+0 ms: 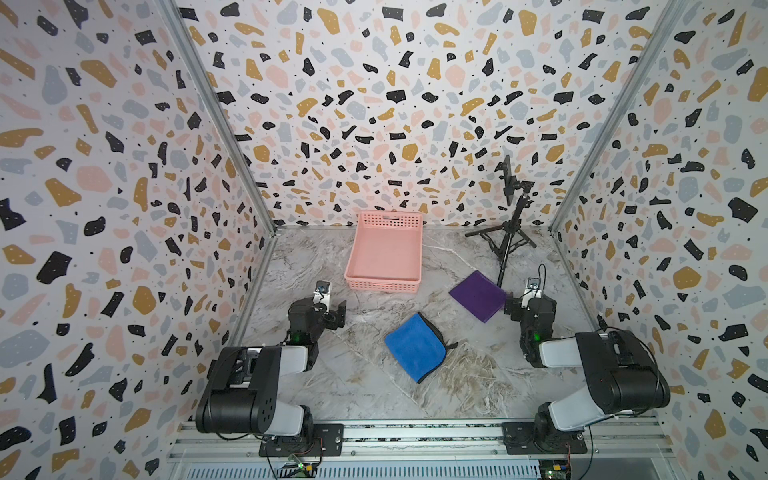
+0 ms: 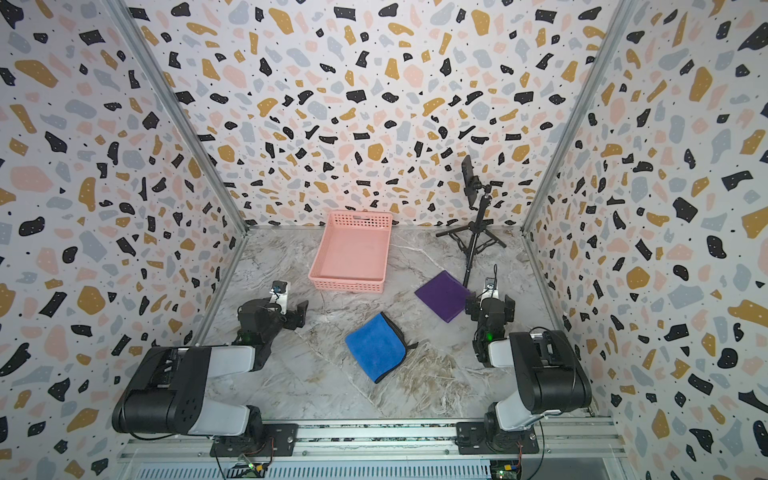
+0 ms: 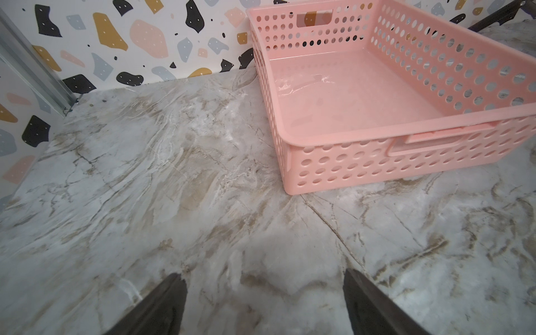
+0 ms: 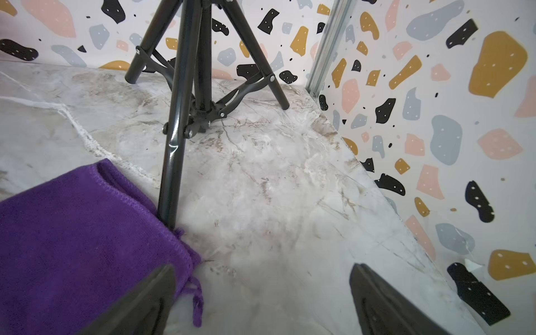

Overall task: Fold the square dishcloth
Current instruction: Reset both arms

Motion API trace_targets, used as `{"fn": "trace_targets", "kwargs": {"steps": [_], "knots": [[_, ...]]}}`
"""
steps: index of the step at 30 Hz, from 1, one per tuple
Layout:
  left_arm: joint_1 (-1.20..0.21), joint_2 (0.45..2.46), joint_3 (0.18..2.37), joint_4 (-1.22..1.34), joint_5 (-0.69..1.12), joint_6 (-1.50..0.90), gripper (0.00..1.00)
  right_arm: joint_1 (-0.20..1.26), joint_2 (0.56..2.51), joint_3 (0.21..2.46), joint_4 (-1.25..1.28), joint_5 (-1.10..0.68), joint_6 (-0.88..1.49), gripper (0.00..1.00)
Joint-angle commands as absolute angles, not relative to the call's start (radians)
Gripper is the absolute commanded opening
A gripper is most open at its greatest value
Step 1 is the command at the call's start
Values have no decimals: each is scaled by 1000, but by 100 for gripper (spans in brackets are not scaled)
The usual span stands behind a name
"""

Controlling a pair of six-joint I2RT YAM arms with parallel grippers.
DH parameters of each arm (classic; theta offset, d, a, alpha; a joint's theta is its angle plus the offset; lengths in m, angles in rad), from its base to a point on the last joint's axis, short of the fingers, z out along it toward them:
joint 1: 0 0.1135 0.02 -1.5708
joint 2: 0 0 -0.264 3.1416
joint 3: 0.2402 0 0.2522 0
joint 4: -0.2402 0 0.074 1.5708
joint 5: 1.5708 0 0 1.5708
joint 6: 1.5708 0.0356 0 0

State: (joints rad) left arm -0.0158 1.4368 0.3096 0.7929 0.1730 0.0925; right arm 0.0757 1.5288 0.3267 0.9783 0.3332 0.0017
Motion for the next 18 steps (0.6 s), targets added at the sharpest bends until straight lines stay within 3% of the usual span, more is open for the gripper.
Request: {"fn": "trace_targets", "kwargs": {"steps": [1,18], "knots": [[-12,1427,324,845,166,87,89,69,1512,333,907,303,14,100],[-12,1429,324,845,166,87,91,70,1517,329,935,298,11,100]]}}
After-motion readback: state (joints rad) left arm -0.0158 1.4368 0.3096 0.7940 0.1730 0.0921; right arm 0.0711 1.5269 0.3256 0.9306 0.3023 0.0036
